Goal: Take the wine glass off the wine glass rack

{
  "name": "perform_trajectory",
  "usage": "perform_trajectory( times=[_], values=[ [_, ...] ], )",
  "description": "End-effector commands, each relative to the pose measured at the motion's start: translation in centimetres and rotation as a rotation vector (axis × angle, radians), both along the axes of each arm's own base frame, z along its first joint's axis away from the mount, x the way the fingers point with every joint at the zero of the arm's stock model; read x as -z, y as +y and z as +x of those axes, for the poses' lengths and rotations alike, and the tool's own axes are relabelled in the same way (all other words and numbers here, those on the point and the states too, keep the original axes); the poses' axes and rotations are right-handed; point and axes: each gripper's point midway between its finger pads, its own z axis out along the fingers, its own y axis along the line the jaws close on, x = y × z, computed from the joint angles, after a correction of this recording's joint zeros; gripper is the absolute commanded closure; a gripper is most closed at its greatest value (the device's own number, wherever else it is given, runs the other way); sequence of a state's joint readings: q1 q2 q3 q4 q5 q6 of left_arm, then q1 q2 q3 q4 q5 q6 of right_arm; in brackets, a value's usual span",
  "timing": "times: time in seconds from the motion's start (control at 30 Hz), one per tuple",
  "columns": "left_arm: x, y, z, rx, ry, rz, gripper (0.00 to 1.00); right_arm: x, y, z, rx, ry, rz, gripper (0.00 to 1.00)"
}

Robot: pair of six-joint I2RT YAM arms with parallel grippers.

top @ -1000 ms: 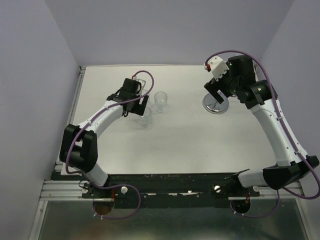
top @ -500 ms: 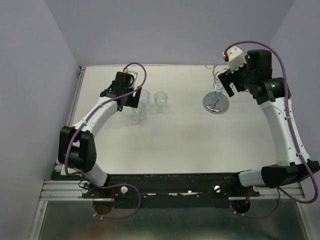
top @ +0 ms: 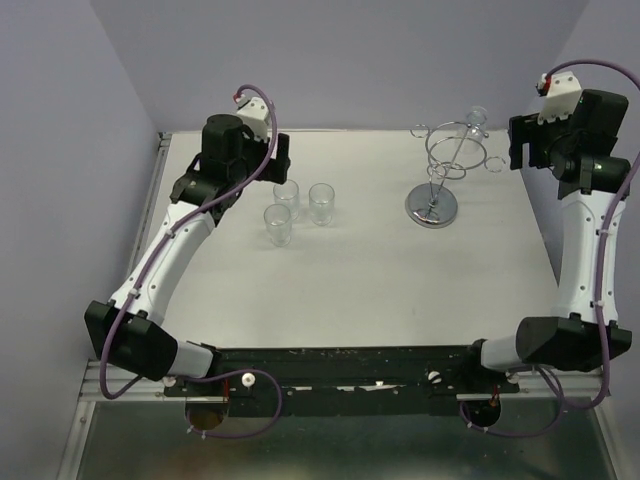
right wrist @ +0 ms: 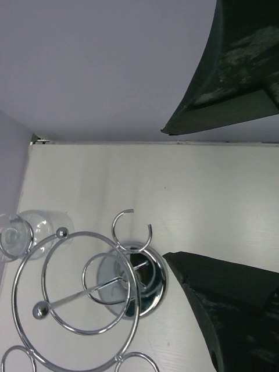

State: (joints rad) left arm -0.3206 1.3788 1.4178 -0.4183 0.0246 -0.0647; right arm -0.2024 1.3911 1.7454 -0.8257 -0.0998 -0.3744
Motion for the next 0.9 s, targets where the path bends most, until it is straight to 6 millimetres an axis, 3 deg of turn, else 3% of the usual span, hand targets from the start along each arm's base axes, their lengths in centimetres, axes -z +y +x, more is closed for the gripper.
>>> perform_trajectory(
  times=[0.0, 0.1, 0.2, 0.4, 0.6, 0.7, 0.87],
  values=[
    [-2.0, -6.7, -1.4, 0.291, -0.027, -0.121, 0.01, 2.3, -1.2, 2.9, -0.024, 0.015, 0.077, 0.15],
    [-2.3, -9.5, -2.1, 0.428, -0.068, -0.121, 0.01, 4.4, -2.8, 5.1, -0.013, 0.048, 0.082, 0.19],
    [-1.3, -11.7, -2.7, 0.567, -0.090, -0.068, 0.01, 6.3, -3.7, 7.1, -0.033, 0.071, 0.093, 0.20],
    [-0.2, -13.3, -2.6, 0.642, -0.067, -0.025, 0.01, 10.7, -4.4, 9.9, -0.080, 0.126, 0.178, 0.21],
    [1.7, -14.6, -1.8, 0.640, -0.008, 0.004, 0.01, 12.6, -4.1, 12.6, -0.187, 0.096, 0.232, 0.20],
    [2.5, -16.0, -1.7, 0.673, 0.012, 0.039, 0.01, 12.5, -2.9, 12.7, -0.252, 0.087, 0.282, 0.20],
    [2.6, -18.4, -0.9, 0.720, 0.012, 0.057, 0.01, 13.8, -0.5, 10.2, -0.294, 0.133, 0.383, 0.21]
  ],
)
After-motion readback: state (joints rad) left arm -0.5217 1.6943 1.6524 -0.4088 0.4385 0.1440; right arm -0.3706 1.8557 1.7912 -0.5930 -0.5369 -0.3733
